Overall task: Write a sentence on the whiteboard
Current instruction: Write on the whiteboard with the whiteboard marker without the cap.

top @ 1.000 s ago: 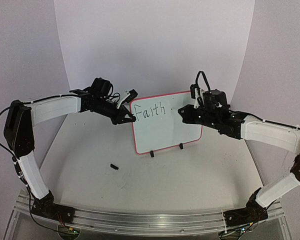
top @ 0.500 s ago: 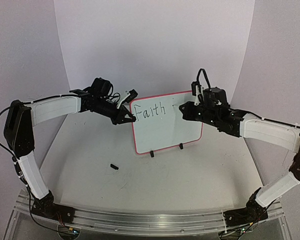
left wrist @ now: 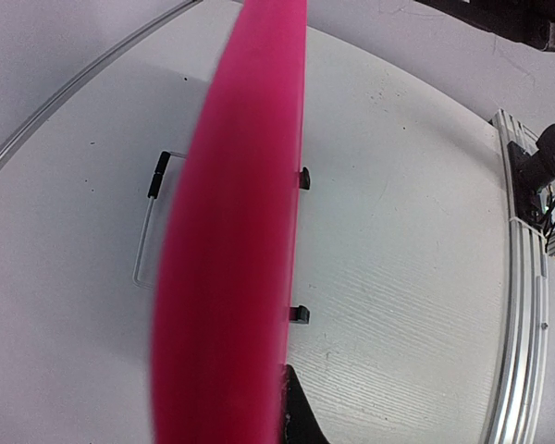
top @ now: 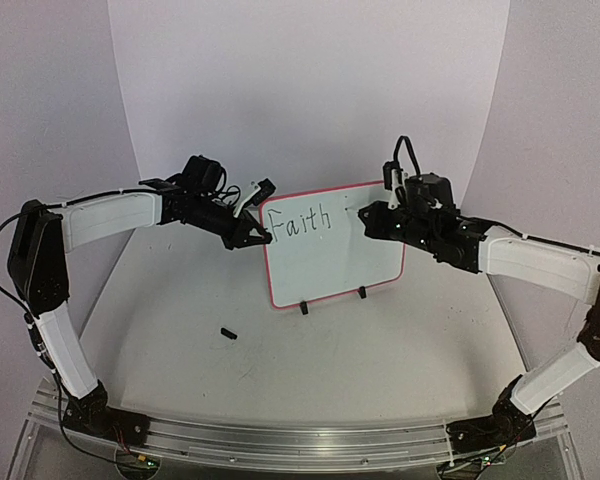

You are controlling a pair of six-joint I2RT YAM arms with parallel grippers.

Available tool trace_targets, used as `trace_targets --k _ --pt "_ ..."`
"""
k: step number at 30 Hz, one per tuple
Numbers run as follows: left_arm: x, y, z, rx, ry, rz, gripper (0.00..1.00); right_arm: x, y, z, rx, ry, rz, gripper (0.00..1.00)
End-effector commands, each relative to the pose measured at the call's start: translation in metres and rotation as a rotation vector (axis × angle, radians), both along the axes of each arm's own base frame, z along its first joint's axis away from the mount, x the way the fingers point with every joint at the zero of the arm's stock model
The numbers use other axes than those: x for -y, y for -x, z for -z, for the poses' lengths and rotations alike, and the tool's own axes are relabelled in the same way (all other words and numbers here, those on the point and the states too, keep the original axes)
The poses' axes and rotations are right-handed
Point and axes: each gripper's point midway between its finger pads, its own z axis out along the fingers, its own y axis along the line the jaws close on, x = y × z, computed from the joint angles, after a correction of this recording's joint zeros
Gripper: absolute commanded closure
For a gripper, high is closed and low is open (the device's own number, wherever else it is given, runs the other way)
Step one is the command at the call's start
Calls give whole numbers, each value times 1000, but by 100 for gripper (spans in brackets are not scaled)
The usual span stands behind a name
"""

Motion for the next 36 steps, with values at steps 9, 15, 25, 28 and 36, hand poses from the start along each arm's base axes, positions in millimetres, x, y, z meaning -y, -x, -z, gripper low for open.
trace_targets --k 9,15,25,28,36 --pt "-15 0 34 -4 -149 -28 100 5 -3 28 -62 0 38 100" --pt "-15 0 33 -1 -150 -30 100 4 -2 19 -50 -13 28 100" --pt "-15 0 32 -1 -149 -30 100 6 12 -20 19 -73 -12 100" --pt "-15 0 32 0 -147 -29 100 6 10 -31 45 -81 -12 100" --pt "-15 0 33 -3 -149 -28 100 -2 1 -36 64 -76 -21 100"
